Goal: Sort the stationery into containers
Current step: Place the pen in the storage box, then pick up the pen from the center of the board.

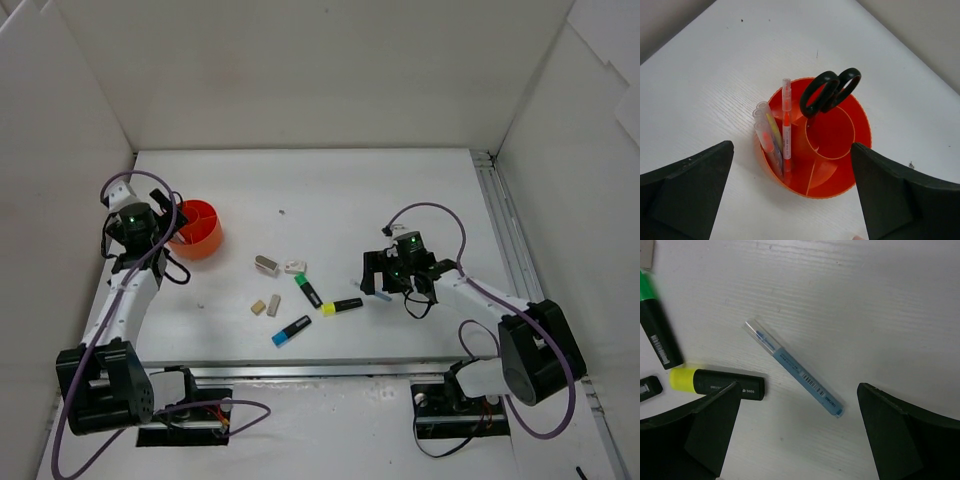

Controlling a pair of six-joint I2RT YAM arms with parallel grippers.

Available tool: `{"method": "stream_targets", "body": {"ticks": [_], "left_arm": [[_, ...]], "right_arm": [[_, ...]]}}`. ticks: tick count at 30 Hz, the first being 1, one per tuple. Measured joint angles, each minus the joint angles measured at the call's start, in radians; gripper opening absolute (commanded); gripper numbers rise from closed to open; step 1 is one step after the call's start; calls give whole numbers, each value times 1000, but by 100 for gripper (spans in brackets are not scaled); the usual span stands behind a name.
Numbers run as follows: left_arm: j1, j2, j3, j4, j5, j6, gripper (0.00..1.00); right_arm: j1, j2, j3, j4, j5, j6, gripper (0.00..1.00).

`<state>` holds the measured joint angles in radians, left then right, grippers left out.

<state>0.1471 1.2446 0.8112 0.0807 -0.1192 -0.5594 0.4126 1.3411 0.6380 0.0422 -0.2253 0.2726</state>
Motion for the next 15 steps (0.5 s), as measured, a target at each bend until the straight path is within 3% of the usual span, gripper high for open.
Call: {"method": "stream_targets", "body": {"ticks": [4, 15], "left_arm": [[-1, -77, 0, -23, 22, -5, 99], [-35, -283, 0, -137, 39, 23, 100]], "right_arm": [[0, 45, 1, -17, 28, 32, 96], [66, 163, 69, -11, 162, 71, 80]]}}
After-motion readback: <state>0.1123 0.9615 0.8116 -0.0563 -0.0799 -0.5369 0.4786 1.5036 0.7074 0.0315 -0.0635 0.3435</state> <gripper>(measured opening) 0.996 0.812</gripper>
